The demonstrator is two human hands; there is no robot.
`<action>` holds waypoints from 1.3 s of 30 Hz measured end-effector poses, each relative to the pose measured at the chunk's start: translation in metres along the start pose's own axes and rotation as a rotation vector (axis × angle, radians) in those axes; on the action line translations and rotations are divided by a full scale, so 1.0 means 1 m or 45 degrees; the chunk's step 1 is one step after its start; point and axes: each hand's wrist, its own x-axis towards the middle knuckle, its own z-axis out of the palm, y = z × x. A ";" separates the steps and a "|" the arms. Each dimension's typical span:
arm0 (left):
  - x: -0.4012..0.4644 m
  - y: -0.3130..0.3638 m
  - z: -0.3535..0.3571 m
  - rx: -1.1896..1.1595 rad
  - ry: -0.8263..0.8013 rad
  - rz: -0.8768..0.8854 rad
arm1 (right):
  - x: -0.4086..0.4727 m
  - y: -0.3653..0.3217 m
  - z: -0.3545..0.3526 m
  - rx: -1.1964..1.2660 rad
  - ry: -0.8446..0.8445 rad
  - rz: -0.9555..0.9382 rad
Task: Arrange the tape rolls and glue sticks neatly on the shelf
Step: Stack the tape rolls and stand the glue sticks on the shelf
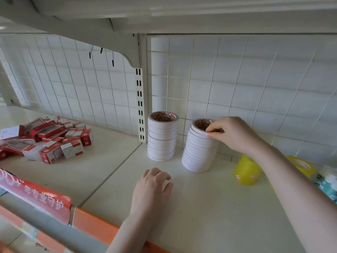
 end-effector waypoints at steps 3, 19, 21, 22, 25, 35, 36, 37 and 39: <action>0.000 0.001 0.000 0.002 0.004 0.008 | 0.001 0.002 -0.002 0.039 -0.017 0.010; -0.001 0.001 0.001 0.016 0.008 0.008 | 0.011 0.024 0.005 0.281 -0.065 -0.081; -0.001 0.001 0.001 0.024 0.003 0.005 | 0.010 0.025 0.007 0.303 -0.047 -0.109; -0.001 0.001 0.000 0.028 0.000 0.002 | 0.010 0.026 0.008 0.313 -0.035 -0.120; 0.000 0.001 0.001 0.039 -0.019 0.003 | 0.008 0.026 0.011 0.277 -0.013 -0.149; -0.001 0.006 0.003 0.059 -0.108 0.071 | -0.037 0.043 -0.005 -0.081 0.557 -0.083; -0.001 0.008 0.002 0.063 -0.127 0.096 | -0.049 0.047 -0.008 -0.122 0.583 -0.046; -0.002 0.010 0.001 0.071 -0.147 0.124 | -0.062 0.051 -0.012 -0.161 0.602 -0.004; -0.004 0.017 -0.001 0.086 -0.174 0.172 | -0.090 0.059 -0.018 -0.240 0.624 0.081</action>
